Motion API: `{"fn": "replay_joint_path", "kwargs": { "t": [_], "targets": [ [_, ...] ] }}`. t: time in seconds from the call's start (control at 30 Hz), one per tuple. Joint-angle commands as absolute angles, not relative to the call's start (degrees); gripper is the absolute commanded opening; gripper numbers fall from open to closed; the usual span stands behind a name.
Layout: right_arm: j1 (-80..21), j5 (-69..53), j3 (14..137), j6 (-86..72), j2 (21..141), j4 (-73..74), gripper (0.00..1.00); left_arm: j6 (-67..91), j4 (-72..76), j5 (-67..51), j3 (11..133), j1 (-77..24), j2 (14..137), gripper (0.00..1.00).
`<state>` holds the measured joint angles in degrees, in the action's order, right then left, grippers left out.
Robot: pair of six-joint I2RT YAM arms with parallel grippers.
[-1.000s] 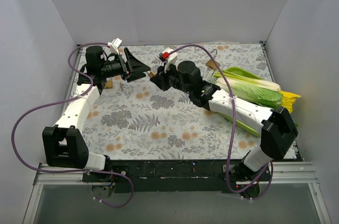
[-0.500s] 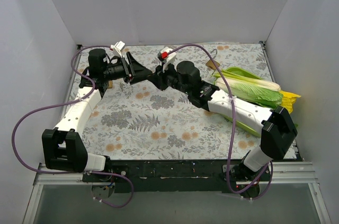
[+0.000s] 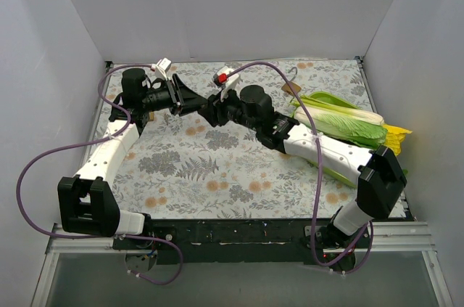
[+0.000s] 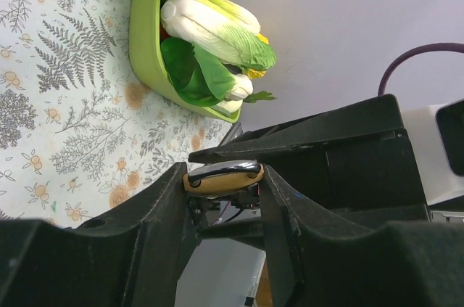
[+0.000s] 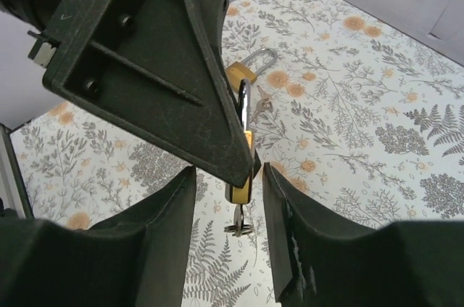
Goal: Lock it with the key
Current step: Lock the lock.
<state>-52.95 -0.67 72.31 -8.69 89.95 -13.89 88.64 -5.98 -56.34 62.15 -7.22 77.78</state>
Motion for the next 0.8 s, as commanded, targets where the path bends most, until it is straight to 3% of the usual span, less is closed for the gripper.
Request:
{"fn": "replay_joint_path", "kwargs": {
  "t": [0.0,0.37,0.77],
  "targets": [
    [-52.0,-4.2,72.8,-7.4,86.7,-13.1,0.51,87.8,-6.8,-56.7,63.5,-6.1,75.4,0.0],
    [-47.9,-14.5,69.2,-3.7,81.7,-10.3,0.43,86.2,-8.5,-57.1,62.7,-5.9,74.6,0.0],
    [-47.9,-18.8,72.1,-2.7,85.3,-9.8,0.36,86.6,-8.5,-58.3,63.4,-6.0,75.2,0.0]
  ]
}}
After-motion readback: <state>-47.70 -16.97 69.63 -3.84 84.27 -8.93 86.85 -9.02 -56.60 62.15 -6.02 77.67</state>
